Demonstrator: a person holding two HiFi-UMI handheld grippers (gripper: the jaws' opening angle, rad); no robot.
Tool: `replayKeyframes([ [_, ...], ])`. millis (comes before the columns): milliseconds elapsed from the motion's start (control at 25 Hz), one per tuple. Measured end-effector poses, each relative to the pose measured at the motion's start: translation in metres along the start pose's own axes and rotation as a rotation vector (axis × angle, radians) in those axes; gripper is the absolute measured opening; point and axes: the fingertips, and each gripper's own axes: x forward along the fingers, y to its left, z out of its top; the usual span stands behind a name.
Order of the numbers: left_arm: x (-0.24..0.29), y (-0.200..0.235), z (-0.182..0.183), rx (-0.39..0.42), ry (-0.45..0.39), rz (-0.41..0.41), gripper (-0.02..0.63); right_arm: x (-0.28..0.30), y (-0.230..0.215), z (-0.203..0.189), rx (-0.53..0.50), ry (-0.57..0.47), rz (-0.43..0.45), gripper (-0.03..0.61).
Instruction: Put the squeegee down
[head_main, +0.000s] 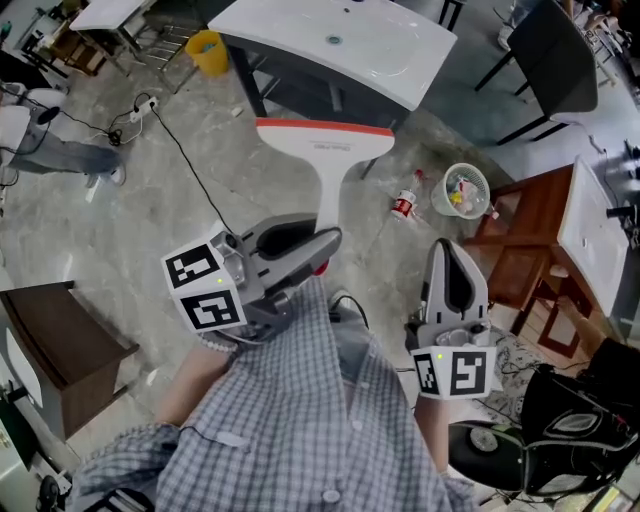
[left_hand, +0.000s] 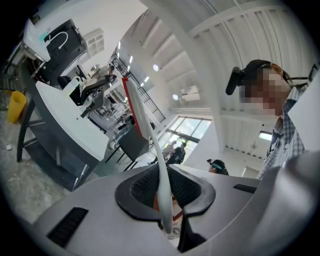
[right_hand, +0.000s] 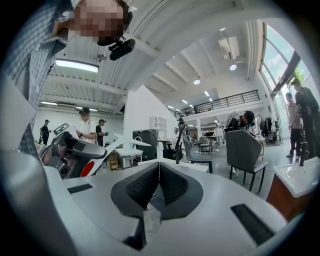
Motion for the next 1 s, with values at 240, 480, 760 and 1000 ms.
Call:
replayKeyframes([
  [240, -0.007, 0.005, 0.002, 0.004, 0.01, -0.017, 0.058, 0.002, 0.007, -0.002, 0.004, 0.0, -0.021, 0.009],
  [480, -0.016, 0.013, 0.007, -0.003, 0.028, -0.038, 0.058, 0.009, 0.021, -0.004, -0.012, 0.011, -0.042, 0.009],
  [760, -0.029, 0.008, 0.002, 0.012, 0.033, -0.053, 0.058, -0.001, 0.031, -0.007, -0.023, 0.001, -0.066, 0.009],
  [1000, -0.035, 0.008, 0.004, 0.017, 0.027, -0.058, 0.058, -0.004, 0.035, -0.008, -0.041, 0.013, -0.079, 0.009],
])
